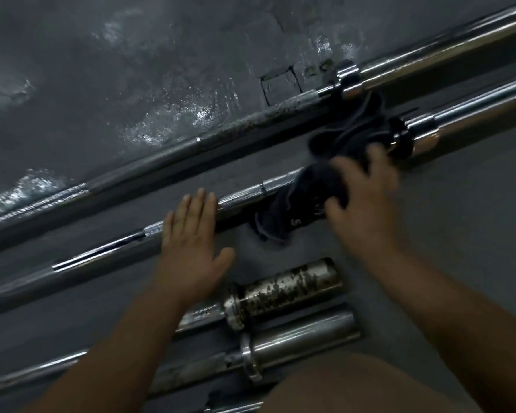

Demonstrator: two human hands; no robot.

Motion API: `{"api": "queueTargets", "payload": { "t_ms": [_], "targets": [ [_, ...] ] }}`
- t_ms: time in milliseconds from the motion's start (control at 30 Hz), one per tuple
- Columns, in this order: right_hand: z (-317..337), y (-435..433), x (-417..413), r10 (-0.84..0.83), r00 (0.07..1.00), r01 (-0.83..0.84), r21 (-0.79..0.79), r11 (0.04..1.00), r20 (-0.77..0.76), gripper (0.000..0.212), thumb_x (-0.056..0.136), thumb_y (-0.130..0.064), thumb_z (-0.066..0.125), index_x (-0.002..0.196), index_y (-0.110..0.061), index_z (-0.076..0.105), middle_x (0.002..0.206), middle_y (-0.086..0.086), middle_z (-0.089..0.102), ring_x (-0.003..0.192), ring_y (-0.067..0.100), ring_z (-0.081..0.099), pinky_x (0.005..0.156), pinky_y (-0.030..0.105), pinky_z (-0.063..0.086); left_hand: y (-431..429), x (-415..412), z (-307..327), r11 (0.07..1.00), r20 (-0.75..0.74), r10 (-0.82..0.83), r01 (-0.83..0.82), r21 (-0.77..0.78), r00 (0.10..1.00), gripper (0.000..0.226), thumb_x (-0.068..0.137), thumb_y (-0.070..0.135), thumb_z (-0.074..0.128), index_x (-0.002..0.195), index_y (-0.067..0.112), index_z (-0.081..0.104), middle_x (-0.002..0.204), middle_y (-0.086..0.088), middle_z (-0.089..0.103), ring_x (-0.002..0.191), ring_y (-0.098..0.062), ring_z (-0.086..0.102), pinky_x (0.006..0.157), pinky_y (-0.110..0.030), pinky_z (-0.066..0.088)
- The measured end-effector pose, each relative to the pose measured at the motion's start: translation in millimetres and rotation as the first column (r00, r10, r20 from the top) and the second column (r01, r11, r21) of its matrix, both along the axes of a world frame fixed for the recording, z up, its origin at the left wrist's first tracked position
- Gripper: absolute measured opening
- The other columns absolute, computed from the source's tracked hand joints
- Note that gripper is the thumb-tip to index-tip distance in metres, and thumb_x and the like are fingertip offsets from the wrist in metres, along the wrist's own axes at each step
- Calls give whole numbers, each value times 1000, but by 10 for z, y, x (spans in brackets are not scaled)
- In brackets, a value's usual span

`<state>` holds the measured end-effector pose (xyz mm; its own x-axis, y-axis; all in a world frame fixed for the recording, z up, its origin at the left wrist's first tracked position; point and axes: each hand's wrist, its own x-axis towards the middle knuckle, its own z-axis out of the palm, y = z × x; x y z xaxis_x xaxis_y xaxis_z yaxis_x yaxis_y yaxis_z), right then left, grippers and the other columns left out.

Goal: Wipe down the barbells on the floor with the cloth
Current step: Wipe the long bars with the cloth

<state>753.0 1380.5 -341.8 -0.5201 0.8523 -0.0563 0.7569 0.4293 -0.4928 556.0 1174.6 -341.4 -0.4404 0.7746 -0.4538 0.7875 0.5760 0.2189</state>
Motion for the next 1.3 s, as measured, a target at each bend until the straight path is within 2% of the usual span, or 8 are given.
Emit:
{"api": "queueTargets", "payload": {
  "t_ms": [167,367,467,633,833,1033,1200,1300],
  "targets": [
    [119,-389,-330,449,867,-481,-128,867,-217,38,70,-24,66,108,-24,65,131,2,54,112,28,53,89,42,51,162,-151,70,1000,14,31,-31,0,999,97,68,60,22,156,19,15,162,-4,18,149,-21,12,121,-43,6],
    [71,276,-171,-193,979,190,54,980,63,75,84,-40,61,152,-22,36,160,22,23,146,45,19,118,52,23,235,-66,89,998,-12,45,-46,-32,999,100,65,64,22,156,24,10,161,-2,17,148,-21,9,121,-45,5],
    [-98,-257,-577,-32,995,31,22,999,93,86,74,-53,69,149,-25,36,159,21,21,145,47,17,107,57,36,290,-35,106,996,-23,74,-75,-45,997,103,62,65,19,156,23,12,160,-4,20,147,-22,11,121,-43,4],
    [18,-153,-650,379,920,-384,-33,923,-103,73,61,-20,79,129,-30,55,135,8,48,120,35,45,84,49,54,282,-134,136,996,21,35,-33,-80,999,102,62,66,22,154,25,13,158,-5,25,145,-23,18,119,-44,11],
    [28,399,-223,-153,982,154,8,988,-107,66,69,-20,72,132,-24,54,139,15,44,126,38,41,104,39,38,379,-161,-2,994,-67,75,-80,-77,995,90,58,63,29,143,34,25,130,1,44,123,-23,36,106,-41,19],
    [96,-374,-704,534,823,-557,-87,826,-195,68,60,-22,78,125,-30,58,134,7,46,117,35,46,87,47,55,408,-271,27,994,-46,72,-75,-77,996,87,60,68,31,138,29,35,124,-2,48,119,-27,43,99,-38,25],
    [18,407,-274,-33,985,34,3,999,-168,59,66,-21,73,124,-19,57,140,15,43,126,39,43,105,39,37,385,-227,-25,995,-55,57,-61,-79,997,88,61,57,47,143,36,26,129,2,44,120,-23,38,104,-39,21],
    [-62,86,-449,59,995,-57,28,998,-80,54,59,-22,76,110,-18,60,139,11,47,122,40,44,101,39,39,420,-274,-6,992,-30,41,-44,-116,999,89,60,57,48,144,37,24,134,3,42,123,-24,38,105,-40,21]
  ]
}}
